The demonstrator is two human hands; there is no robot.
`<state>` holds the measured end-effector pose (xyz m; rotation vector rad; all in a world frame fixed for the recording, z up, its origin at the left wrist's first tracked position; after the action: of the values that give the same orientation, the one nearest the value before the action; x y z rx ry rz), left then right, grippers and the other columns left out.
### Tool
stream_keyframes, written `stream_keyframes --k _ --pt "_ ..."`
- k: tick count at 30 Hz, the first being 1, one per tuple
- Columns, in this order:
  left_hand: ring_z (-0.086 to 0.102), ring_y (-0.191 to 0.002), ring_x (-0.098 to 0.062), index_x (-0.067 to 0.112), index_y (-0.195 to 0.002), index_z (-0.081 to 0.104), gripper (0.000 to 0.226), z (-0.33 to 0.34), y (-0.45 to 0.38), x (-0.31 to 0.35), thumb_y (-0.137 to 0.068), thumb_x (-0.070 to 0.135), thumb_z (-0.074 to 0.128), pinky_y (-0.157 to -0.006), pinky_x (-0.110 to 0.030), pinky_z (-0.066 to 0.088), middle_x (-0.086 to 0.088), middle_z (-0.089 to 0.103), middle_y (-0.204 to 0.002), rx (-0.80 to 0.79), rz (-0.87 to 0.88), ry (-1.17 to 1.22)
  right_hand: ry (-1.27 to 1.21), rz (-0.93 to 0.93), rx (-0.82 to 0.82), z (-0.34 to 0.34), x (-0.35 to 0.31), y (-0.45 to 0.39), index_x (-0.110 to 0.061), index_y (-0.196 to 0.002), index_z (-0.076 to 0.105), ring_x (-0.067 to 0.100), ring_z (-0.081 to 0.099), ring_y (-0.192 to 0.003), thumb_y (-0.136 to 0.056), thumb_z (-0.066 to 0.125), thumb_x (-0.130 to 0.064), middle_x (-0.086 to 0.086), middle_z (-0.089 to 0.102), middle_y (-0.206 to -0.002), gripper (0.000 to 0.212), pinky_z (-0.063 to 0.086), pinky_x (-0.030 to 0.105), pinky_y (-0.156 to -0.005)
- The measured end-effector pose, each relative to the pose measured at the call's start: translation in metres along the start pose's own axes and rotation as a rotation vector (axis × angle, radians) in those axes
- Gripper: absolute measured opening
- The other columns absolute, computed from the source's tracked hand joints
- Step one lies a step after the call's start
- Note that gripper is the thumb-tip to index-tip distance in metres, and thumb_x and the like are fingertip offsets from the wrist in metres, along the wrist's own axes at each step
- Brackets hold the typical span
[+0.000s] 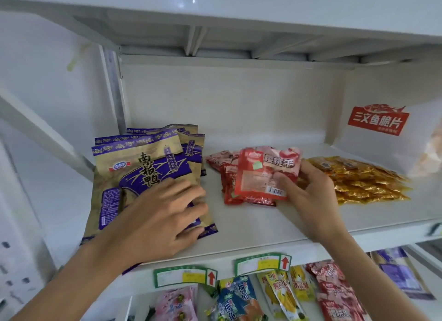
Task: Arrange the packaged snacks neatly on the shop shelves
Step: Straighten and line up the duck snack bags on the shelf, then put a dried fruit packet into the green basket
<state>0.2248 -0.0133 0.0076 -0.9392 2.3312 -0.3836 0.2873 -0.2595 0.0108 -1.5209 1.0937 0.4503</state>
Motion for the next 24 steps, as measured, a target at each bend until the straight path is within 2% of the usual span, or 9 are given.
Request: stream_keyframes --k 2,6,10,13,15,17,18,21,24 --pt "0.06 -0.106 -0.024 0.021 -0.112 0.072 0.032 -0.014 0.007 -0.002 -0.098 0.048 0.059 -0.085 -0.042 0.051 -0.001 0.065 -0.12 0.038 -0.023 -0.062 -0.036 0.048 0.004 -0.003 0.005 0.009 -0.022 -0.108 0.072 0.007 0.077 -0.086 -0.096 0.073 -0.022 -0.016 0.079 -0.096 0.013 0.063 0.026 -0.071" --pt "0.06 -0.093 -0.026 0.019 -0.114 0.07 0.045 -0.03 0.035 -0.01 -0.093 0.056 0.055 -0.071 -0.043 0.051 -0.003 0.062 -0.112 0.053 -0.167 -0.088 -0.04 0.134 -0.053 0.004 0.012 0.023 -0.022 -0.104 0.071 0.001 0.074 -0.081 -0.097 0.069 -0.023 -0.019 0.078 -0.091 0.008 0.055 0.014 -0.065" --pt "0.06 -0.09 -0.029 0.018 -0.108 0.071 0.041 -0.023 0.064 -0.014 -0.095 0.05 0.049 -0.07 -0.049 0.054 -0.004 0.061 -0.109 0.012 -0.254 -0.112 -0.12 0.169 -0.102 0.016 -0.002 0.033 -0.011 -0.105 0.073 0.006 0.07 -0.062 -0.1 0.065 -0.022 -0.004 0.08 -0.084 0.014 0.05 0.014 -0.052" --pt "0.064 -0.096 -0.031 0.014 -0.11 0.076 0.043 -0.044 0.074 -0.01 -0.098 0.046 0.05 -0.074 -0.045 0.053 -0.005 0.066 -0.114 0.149 -0.308 -0.09 -0.172 0.158 -0.157 0.029 -0.015 0.047 -0.012 -0.097 0.075 0.002 0.061 -0.049 -0.098 0.068 -0.017 -0.002 0.078 -0.076 0.008 0.043 0.012 -0.044" --pt "0.068 -0.101 -0.022 0.024 -0.119 0.074 0.041 -0.059 0.08 -0.006 -0.095 0.053 0.058 -0.073 -0.037 0.056 0.007 0.068 -0.118 0.263 -0.432 0.167 -0.222 0.117 -0.183 0.033 -0.03 0.056 -0.017 -0.096 0.076 0.003 0.065 -0.056 -0.096 0.07 -0.018 -0.002 0.079 -0.081 0.006 0.047 0.014 -0.049" --pt "0.07 -0.096 -0.004 0.046 -0.129 0.063 0.049 -0.066 0.082 -0.008 -0.087 0.071 0.06 -0.068 -0.025 0.057 0.027 0.065 -0.116 0.345 -0.611 0.462 -0.299 0.074 -0.209 0.036 -0.049 0.064 -0.014 -0.101 0.077 -0.001 0.065 -0.058 -0.094 0.07 -0.017 -0.003 0.079 -0.085 0.011 0.047 0.01 -0.051" --pt "0.07 -0.093 0.001 0.05 -0.129 0.06 0.053 -0.065 0.08 -0.006 -0.083 0.076 0.059 -0.067 -0.02 0.057 0.031 0.065 -0.114 0.357 -0.681 0.564 -0.33 0.065 -0.224 0.037 -0.056 0.068 -0.012 -0.104 0.076 -0.003 0.064 -0.057 -0.093 0.07 -0.017 -0.003 0.079 -0.085 0.014 0.046 0.009 -0.05" --pt "0.073 -0.093 0.004 0.041 -0.126 0.067 0.061 -0.051 0.066 0.005 -0.077 0.076 0.061 -0.067 -0.023 0.063 0.029 0.072 -0.112 0.367 -0.759 0.87 -0.363 0.049 -0.25 0.035 -0.07 0.084 -0.012 -0.109 0.076 -0.005 0.063 -0.053 -0.09 0.07 -0.017 -0.006 0.079 -0.085 0.02 0.044 0.006 -0.05" --pt "0.077 -0.088 -0.002 0.039 -0.106 0.075 0.036 -0.043 0.047 0.026 -0.084 0.065 0.063 -0.074 -0.031 0.066 0.02 0.079 -0.099 0.375 -0.685 1.136 -0.334 0.048 -0.209 0.026 -0.072 0.102 -0.022 -0.107 0.077 0.0 0.056 -0.046 -0.087 0.071 -0.024 -0.009 0.076 -0.075 0.021 0.04 0.008 -0.048"
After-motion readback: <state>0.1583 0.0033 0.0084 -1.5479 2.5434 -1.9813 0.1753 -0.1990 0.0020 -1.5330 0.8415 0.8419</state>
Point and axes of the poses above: each hand's wrist, its own y-axis away from the middle knuckle, its own z-axis out of the palm, x = y × z, the point moved 10 cm from there along -y, towards the middle knuckle
